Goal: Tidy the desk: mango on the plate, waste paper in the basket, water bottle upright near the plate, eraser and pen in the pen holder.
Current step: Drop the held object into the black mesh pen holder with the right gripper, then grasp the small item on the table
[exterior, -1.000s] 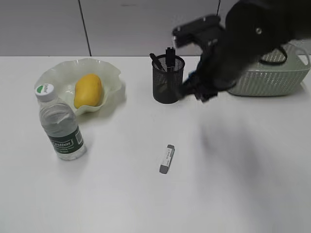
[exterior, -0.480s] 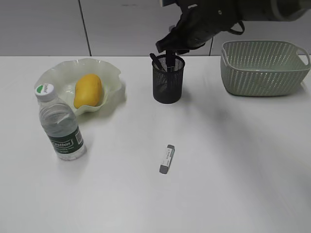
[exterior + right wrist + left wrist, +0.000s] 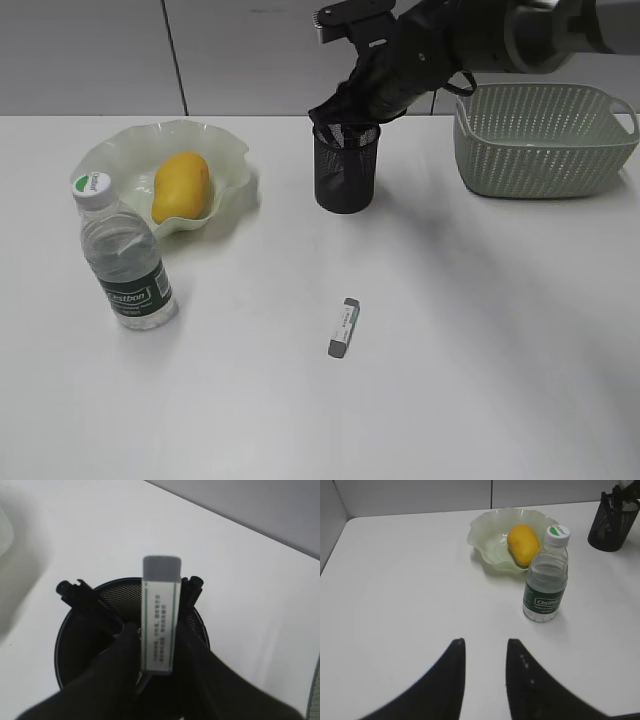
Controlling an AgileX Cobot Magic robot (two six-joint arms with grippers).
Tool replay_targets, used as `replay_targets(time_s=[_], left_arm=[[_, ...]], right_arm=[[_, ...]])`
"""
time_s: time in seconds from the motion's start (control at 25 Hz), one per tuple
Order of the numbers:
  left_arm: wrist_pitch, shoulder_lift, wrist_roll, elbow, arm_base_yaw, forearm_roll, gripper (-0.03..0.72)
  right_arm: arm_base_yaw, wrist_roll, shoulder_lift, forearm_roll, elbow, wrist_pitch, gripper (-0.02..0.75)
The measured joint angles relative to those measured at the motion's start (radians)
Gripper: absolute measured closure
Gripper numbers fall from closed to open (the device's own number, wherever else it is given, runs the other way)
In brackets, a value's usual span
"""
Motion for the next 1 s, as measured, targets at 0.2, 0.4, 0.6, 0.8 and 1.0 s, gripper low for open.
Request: replay_targets(time_s=[0.2, 0.4, 0.6, 0.8, 1.0], left_arm=[[0.0, 0.0, 0.0, 0.0, 0.0, 0.0, 0.473], [0.0, 0.0, 0.0, 0.0, 0.0, 0.0, 0.473], [0.0, 0.0, 0.0, 0.0, 0.0, 0.0, 0.473], [0.0, 0.0, 0.0, 0.0, 0.0, 0.0, 0.473], [0.0, 0.0, 0.0, 0.0, 0.0, 0.0, 0.473]], right_arm=[[0.0, -0.006, 0.001, 0.004, -0.001, 0.005, 0.3], [0.0, -0.033, -0.018, 0.003, -0.002, 0.12, 0.186], [0.0, -0.074, -0.178, 0.006, -0.001, 0.377, 0.21], [0.0, -0.12, -0.418, 0.044, 0.195, 0.511, 0.264], [0.0, -0.124, -0.769, 0.141, 0.588, 0.575, 0.274]])
